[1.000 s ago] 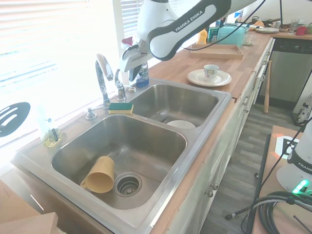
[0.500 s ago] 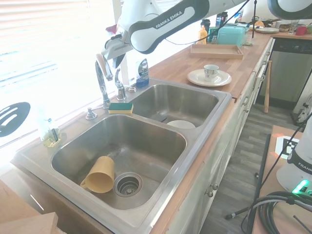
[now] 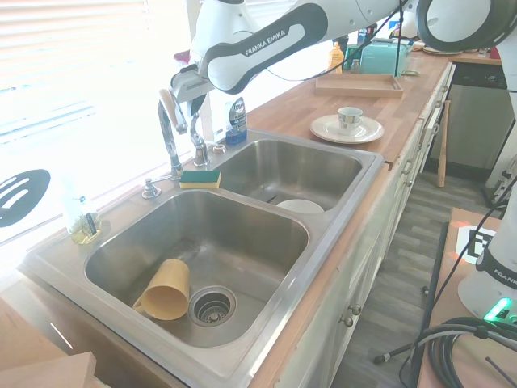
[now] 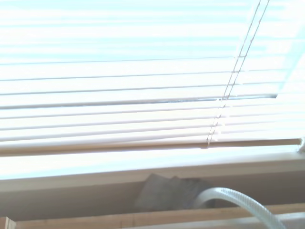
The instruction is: Turn off the faucet
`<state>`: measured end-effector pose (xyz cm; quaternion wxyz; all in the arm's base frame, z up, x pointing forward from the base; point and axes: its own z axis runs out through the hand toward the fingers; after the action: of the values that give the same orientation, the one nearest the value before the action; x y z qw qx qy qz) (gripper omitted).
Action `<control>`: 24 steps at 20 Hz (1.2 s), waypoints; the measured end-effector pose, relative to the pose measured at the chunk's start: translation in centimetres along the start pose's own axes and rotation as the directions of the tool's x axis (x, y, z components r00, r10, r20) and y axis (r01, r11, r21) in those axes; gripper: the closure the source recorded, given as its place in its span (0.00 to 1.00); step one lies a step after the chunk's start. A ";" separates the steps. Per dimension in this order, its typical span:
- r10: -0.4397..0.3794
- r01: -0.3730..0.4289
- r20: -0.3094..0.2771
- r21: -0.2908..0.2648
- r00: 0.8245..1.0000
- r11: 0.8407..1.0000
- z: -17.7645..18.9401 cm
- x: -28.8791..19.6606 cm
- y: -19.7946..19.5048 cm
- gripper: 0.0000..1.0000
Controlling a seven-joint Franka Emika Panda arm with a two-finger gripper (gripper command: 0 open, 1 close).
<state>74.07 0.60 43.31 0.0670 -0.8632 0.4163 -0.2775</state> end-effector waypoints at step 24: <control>-0.004 0.004 0.028 0.009 1.000 1.000 -0.2 -3.7 4.2 1.00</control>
<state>69.26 0.72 40.43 0.0760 -0.8675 0.4125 -0.2674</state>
